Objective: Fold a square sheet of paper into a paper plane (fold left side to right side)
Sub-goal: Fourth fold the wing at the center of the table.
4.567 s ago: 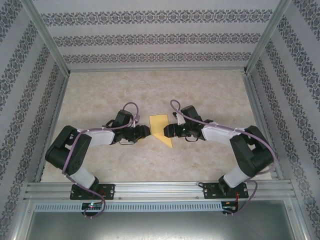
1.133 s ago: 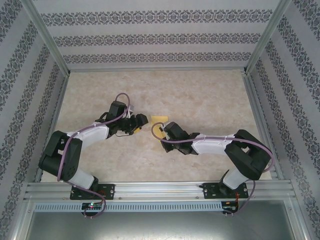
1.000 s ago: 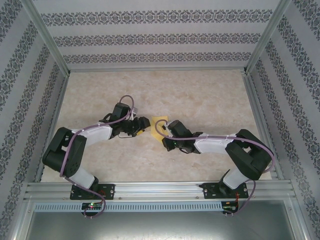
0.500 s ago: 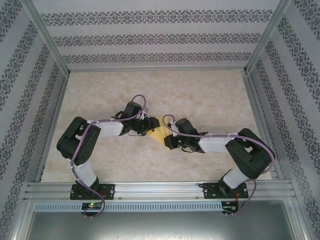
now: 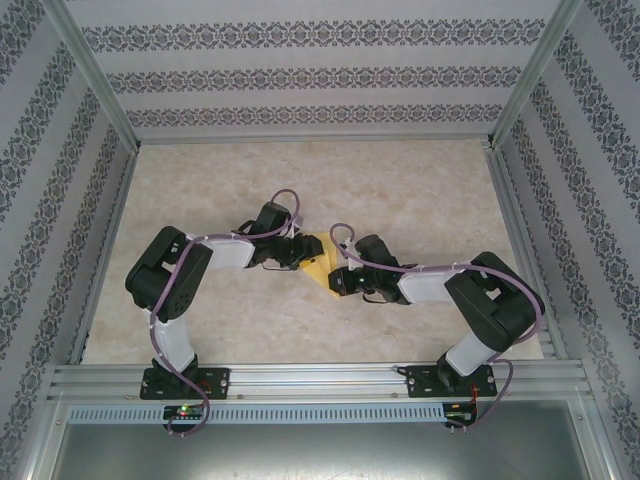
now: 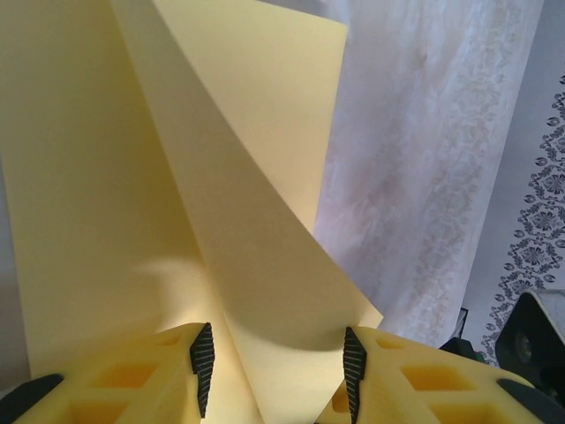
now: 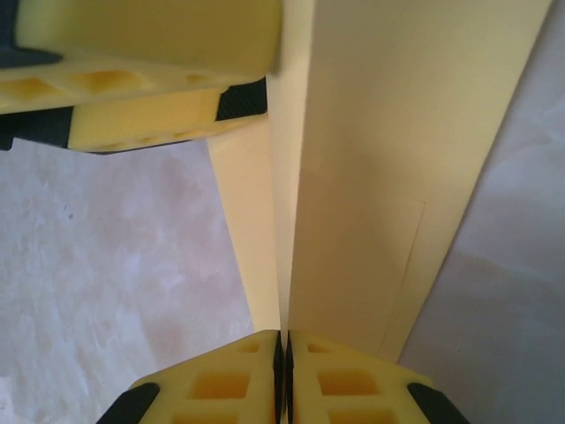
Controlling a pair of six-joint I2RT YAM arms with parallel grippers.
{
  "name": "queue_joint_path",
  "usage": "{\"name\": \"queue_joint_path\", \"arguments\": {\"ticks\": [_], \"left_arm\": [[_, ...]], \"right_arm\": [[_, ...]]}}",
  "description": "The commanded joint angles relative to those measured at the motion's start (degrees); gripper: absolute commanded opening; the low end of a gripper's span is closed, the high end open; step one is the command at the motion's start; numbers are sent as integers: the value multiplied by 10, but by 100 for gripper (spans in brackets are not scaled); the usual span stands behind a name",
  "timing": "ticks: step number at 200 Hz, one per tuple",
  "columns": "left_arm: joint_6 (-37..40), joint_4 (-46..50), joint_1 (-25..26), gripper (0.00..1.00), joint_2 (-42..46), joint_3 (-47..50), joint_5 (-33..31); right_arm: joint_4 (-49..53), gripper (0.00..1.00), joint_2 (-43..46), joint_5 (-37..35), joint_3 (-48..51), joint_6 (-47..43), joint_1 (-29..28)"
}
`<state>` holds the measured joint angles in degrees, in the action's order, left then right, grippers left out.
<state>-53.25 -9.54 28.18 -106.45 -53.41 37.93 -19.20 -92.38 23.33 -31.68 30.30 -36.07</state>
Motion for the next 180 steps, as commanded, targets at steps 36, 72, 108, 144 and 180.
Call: {"name": "queue_joint_path", "arguments": {"ticks": [36,72,108,144,180], "left_arm": [[-7,-1,12,47,-27,-15,-8],[-8,6,12,47,-36,-18,-14],[-5,16,12,47,-41,-18,-19],[-6,18,12,47,-43,-17,-22],[-4,20,12,47,-42,-17,-22]], "right_arm": [[-23,14,-16,19,6,14,10],[-9,20,-8,15,4,7,10],[0,27,5,12,2,4,11],[31,35,29,4,-6,-6,15],[38,45,62,59,-9,-4,44]]}}
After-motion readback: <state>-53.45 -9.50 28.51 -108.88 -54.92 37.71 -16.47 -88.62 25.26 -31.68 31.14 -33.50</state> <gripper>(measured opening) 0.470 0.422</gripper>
